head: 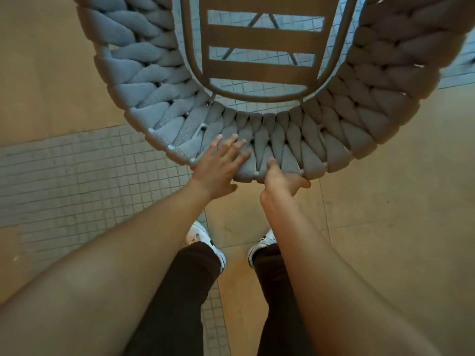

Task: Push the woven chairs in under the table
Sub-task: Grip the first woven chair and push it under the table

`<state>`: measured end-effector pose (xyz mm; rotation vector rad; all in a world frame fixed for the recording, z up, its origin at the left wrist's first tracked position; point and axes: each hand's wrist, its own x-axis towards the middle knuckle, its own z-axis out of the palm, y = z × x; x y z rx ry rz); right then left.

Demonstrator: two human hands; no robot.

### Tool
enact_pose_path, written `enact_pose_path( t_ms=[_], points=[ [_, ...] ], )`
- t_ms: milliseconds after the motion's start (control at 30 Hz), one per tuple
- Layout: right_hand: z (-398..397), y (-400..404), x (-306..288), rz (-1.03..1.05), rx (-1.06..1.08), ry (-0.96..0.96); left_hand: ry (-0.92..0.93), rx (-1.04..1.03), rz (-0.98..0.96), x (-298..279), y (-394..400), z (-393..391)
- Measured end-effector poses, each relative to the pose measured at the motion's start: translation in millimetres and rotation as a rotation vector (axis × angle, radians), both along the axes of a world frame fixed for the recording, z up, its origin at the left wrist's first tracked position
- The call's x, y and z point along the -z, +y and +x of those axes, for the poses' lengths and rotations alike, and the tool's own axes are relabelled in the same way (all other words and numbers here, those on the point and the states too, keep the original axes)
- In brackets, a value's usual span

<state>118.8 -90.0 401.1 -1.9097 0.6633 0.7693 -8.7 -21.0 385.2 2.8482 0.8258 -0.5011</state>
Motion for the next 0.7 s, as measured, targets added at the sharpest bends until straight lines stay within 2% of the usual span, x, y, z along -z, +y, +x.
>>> enact_pose_path(
  t_ms=[67,200,267,333,400,467,533,600,700],
  points=[
    [-2,3,-22,0.001,-0.001,-0.013,0.084,0.009,0.012,-15,10,3],
    [-4,14,-59,0.047,-0.037,0.004,0.113,-0.031,-0.091,-45,28,6],
    [-10,18,-75,-0.110,-0.173,-0.103,0.097,-0.024,-0.102,-55,42,7],
    [-17,26,-92,-0.170,-0.416,-0.436,0.074,-0.005,-0.095,-68,60,9],
    [-14,36,-104,-0.151,-0.841,-0.764,0.069,0.022,-0.107,-79,77,13],
    [2,50,-106,-0.270,-1.408,-0.840,0.080,0.040,-0.118,-91,96,15],
    [28,68,-103,-0.491,-1.829,-0.769,0.081,0.060,-0.129,-102,117,15],
    [42,88,-101,-0.596,-1.980,-0.693,0.068,0.100,-0.141,-111,136,14],
    [49,113,-100,-0.572,-1.963,-0.748,0.064,0.155,-0.168,-121,164,18]
  ],
)
